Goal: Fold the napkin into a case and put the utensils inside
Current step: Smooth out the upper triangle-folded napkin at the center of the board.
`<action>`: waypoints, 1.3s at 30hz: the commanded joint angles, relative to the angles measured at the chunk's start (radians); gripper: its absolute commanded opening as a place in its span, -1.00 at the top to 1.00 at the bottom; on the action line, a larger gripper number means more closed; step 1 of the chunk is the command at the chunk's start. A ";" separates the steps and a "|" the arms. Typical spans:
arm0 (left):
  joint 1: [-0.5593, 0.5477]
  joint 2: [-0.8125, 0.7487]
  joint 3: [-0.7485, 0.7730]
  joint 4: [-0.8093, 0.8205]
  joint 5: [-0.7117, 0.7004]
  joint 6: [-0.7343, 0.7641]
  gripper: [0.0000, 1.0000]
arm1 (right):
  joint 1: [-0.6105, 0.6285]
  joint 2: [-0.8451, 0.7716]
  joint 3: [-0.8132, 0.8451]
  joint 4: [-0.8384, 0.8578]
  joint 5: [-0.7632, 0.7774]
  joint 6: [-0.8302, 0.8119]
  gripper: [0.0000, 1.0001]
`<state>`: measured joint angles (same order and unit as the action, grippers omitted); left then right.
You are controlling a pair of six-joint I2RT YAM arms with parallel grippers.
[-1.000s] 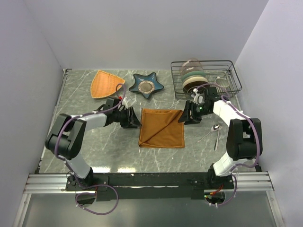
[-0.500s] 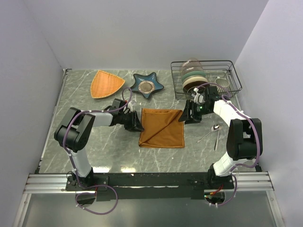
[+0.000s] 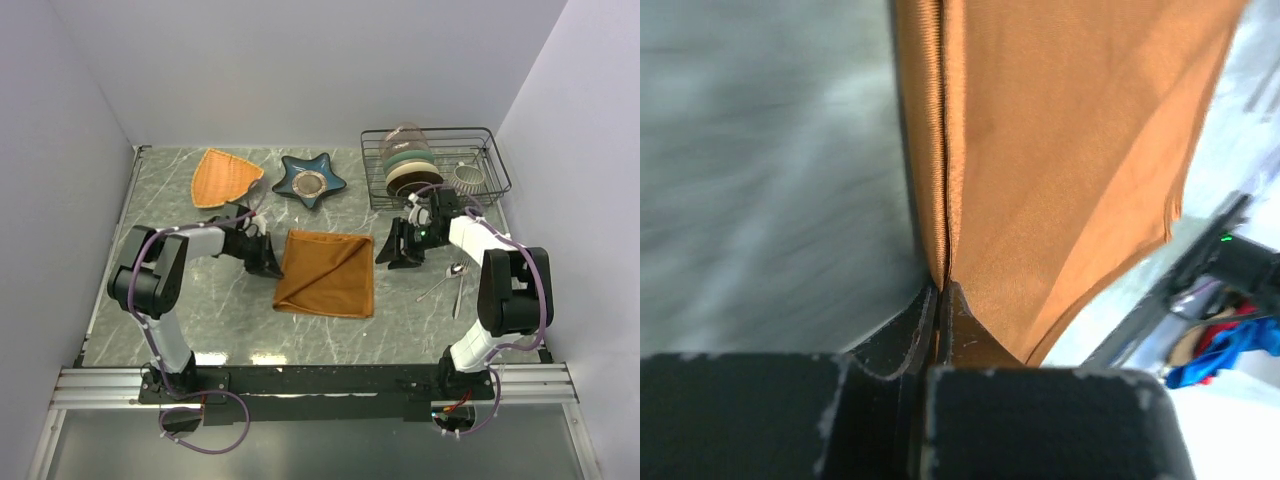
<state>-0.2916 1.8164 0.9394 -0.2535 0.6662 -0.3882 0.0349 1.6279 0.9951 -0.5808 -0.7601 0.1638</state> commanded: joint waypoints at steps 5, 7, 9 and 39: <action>0.120 0.075 0.209 -0.345 -0.100 0.435 0.99 | 0.048 -0.031 -0.069 0.090 -0.059 0.057 -0.17; 0.120 0.101 0.249 -0.369 -0.076 0.488 0.99 | 0.078 -0.037 -0.073 0.122 -0.061 0.086 -0.17; 0.118 0.116 0.292 -0.395 -0.051 0.491 0.99 | 0.095 -0.039 -0.059 0.134 -0.050 0.103 -0.16; 0.103 -0.273 -0.204 0.342 0.193 -0.216 0.31 | 0.365 0.243 0.209 0.452 -0.085 0.321 0.24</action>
<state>-0.1669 1.5127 0.8043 -0.0444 0.8143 -0.4671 0.4019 1.8053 1.1484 -0.1444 -0.8593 0.4870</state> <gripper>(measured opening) 0.366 0.389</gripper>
